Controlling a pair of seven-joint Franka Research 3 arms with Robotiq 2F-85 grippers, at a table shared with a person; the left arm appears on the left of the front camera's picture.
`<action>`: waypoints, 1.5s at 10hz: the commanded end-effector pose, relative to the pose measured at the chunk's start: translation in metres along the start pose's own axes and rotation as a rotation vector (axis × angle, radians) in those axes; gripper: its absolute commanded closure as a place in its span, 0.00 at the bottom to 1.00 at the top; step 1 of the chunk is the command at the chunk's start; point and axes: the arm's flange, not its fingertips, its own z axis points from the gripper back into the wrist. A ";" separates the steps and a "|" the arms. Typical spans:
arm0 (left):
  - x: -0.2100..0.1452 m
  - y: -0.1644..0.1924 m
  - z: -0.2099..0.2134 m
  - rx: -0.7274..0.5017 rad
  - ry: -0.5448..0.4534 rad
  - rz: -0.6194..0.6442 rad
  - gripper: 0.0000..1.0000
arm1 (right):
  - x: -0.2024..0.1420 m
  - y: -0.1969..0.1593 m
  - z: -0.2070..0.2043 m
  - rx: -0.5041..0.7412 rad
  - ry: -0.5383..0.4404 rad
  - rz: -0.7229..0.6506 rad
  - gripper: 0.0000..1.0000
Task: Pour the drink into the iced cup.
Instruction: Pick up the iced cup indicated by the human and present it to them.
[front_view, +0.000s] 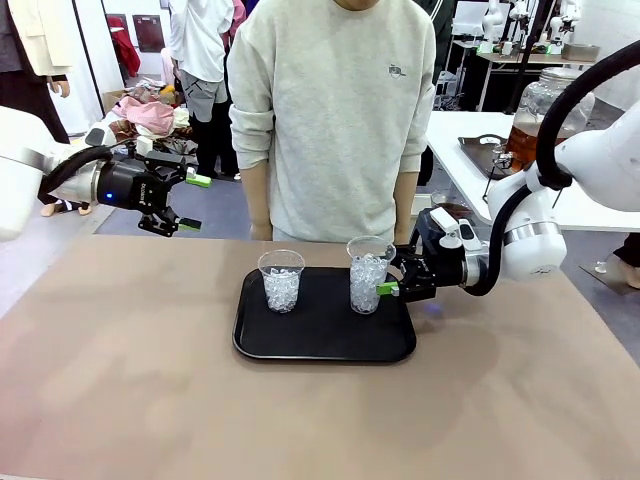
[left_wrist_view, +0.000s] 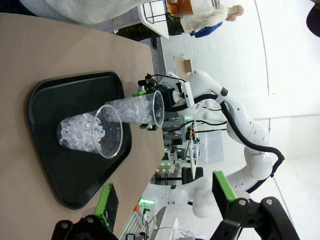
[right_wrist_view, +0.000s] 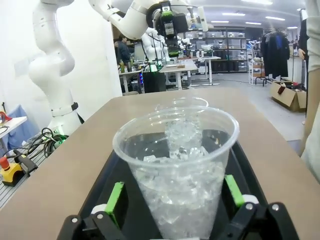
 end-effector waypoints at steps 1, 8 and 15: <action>0.000 -0.001 0.000 0.002 -0.004 -0.002 0.00 | 0.004 -0.011 -0.015 -0.038 -0.011 -0.032 0.00; 0.000 -0.001 0.000 0.002 -0.004 -0.002 0.00 | 0.002 -0.014 -0.035 -0.041 -0.002 -0.063 0.00; 0.000 -0.001 0.000 0.002 -0.004 -0.002 0.00 | 0.005 -0.012 -0.032 -0.004 -0.061 -0.084 0.31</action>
